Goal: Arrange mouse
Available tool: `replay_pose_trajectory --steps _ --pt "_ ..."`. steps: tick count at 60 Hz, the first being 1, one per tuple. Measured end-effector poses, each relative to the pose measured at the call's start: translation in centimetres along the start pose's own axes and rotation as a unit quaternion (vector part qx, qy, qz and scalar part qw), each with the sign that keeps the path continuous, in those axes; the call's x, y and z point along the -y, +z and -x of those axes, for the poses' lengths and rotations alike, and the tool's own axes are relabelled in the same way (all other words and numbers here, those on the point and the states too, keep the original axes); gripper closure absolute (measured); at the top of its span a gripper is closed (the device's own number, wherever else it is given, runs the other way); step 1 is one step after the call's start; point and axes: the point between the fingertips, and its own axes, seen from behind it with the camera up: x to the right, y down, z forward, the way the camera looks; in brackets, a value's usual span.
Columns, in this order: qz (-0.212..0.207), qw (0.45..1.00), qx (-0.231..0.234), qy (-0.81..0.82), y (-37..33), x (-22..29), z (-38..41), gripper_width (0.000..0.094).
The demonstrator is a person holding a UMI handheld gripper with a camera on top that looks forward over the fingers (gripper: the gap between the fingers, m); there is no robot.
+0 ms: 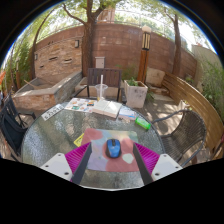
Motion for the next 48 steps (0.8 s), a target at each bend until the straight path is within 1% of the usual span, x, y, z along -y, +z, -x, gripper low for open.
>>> replay_pose_trajectory --steps 11,22,34,48 --pt "-0.009 1.0 -0.021 0.005 -9.0 0.3 1.1 0.0088" --pt "-0.018 0.999 -0.031 0.003 -14.1 -0.1 2.1 0.0087" --pt "-0.019 0.999 -0.028 0.007 -16.1 -0.6 2.8 0.0089" --pt "-0.018 0.999 -0.024 0.012 -16.1 -0.7 3.1 0.0088"
